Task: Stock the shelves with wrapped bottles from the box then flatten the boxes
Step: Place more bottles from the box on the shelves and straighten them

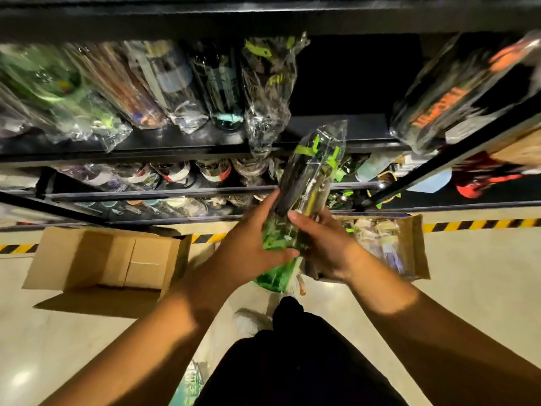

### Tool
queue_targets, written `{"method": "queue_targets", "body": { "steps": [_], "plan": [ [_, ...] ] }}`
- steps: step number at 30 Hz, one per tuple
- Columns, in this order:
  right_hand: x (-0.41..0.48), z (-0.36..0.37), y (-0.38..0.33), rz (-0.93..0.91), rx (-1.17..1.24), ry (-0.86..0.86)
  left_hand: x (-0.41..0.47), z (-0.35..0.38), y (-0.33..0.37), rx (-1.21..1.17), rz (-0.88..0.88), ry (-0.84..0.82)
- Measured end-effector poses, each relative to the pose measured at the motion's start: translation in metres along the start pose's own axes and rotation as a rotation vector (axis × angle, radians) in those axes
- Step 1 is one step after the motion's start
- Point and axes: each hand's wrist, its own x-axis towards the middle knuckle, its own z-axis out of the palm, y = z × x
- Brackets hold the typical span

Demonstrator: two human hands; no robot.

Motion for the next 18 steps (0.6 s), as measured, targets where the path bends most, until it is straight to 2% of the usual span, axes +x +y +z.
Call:
{"method": "queue_targets", "body": {
  "steps": [4, 6, 13, 18],
  "plan": [
    [0.001, -0.016, -0.011, -0.117, 0.032, 0.112, 0.013, 0.003, 0.005, 0.196, 0.020, -0.058],
    [0.007, -0.022, -0.029, -0.206, -0.035, 0.156, 0.026, -0.001, 0.004, 0.294, 0.008, -0.032],
    [0.051, -0.025, -0.094, -0.395, -0.220, 0.276, 0.072, -0.032, -0.011, 0.368, -0.085, 0.160],
    [0.085, -0.021, -0.118, -0.593, -0.355, 0.365, 0.086, -0.042, -0.020, 0.393, -0.133, 0.169]
  ]
}}
